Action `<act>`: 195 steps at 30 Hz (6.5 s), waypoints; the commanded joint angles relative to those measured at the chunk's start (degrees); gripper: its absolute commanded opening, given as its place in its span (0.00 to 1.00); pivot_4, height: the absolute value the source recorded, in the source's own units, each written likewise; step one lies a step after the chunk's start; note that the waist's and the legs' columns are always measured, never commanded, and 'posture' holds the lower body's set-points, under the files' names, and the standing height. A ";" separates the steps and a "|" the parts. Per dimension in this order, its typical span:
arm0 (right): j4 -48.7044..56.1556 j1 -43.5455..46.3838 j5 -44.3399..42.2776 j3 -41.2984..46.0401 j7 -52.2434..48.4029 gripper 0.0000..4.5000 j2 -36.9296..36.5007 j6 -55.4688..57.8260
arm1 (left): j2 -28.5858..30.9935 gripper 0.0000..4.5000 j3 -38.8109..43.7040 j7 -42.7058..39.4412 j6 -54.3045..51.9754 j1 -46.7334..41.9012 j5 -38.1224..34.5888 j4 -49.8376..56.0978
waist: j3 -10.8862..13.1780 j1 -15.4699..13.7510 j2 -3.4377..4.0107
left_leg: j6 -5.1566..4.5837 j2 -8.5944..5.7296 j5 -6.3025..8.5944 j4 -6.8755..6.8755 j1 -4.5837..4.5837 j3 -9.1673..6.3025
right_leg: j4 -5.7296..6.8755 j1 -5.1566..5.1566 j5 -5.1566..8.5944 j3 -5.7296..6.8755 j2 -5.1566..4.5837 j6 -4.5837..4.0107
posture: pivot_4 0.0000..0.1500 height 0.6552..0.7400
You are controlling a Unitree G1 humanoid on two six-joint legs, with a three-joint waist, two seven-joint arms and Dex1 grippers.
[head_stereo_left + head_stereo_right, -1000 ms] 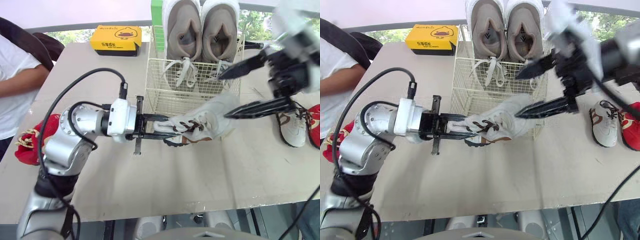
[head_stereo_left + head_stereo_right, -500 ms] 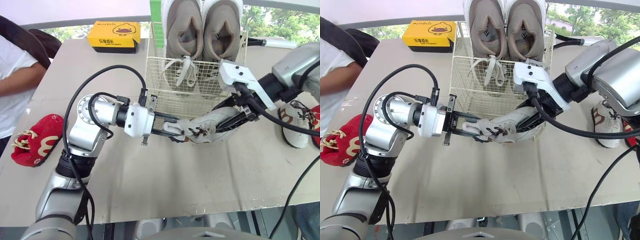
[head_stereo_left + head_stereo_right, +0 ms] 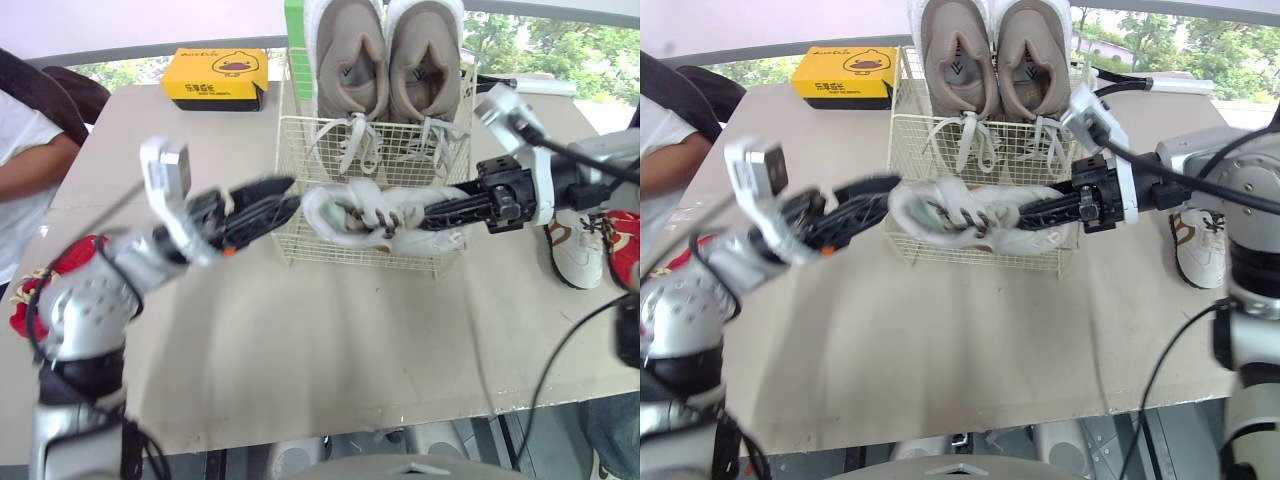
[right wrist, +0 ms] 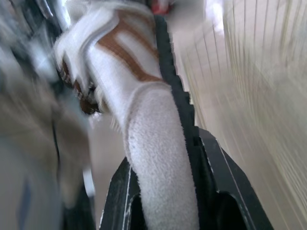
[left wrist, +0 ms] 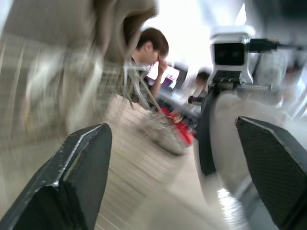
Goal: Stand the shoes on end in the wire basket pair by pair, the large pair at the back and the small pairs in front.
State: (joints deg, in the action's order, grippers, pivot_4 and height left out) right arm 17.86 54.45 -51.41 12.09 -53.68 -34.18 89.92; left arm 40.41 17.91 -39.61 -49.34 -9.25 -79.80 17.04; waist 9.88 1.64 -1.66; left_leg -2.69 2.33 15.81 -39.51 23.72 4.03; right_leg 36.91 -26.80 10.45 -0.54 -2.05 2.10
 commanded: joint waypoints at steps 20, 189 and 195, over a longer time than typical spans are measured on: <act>15.38 -10.95 -6.92 9.06 31.56 0.38 20.88 -10.59 | -13.35 0.15 -3.49 17.88 5.09 -17.56 -6.54 0.53 | -0.03 -0.84 -0.02 | 0.26 -0.20 -0.32 0.18 -0.93 -0.09 | -0.20 1.11 -0.14 0.22 0.30 -0.32 | 1.00 1.00; 18.67 -45.33 19.14 -11.81 23.06 0.99 7.30 -69.62 | -11.11 1.00 -3.59 4.93 23.33 8.04 30.74 18.74 | -0.67 0.18 -0.17 | 0.23 -0.12 -0.27 0.54 -1.48 0.34 | -0.42 1.24 0.23 -1.07 0.44 -0.30 | 1.00 1.00; 16.30 -37.85 10.44 -10.46 11.68 0.99 -1.44 -63.89 | -12.42 1.00 1.33 8.66 24.21 11.76 30.31 17.89 | -0.57 0.42 -0.27 | 0.22 -0.01 -0.27 0.61 -1.44 0.21 | -0.53 1.22 0.23 -1.01 0.69 -0.29 | 1.00 1.00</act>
State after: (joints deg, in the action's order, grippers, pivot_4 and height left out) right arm 34.54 14.75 -38.94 0.86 -39.00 -34.82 25.50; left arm 28.17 16.21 -32.00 -26.90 1.95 -49.00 34.16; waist 9.30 2.06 -1.93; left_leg -2.47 2.32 15.54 -38.90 22.27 4.21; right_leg 36.38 -25.57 10.68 -1.52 -1.34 1.81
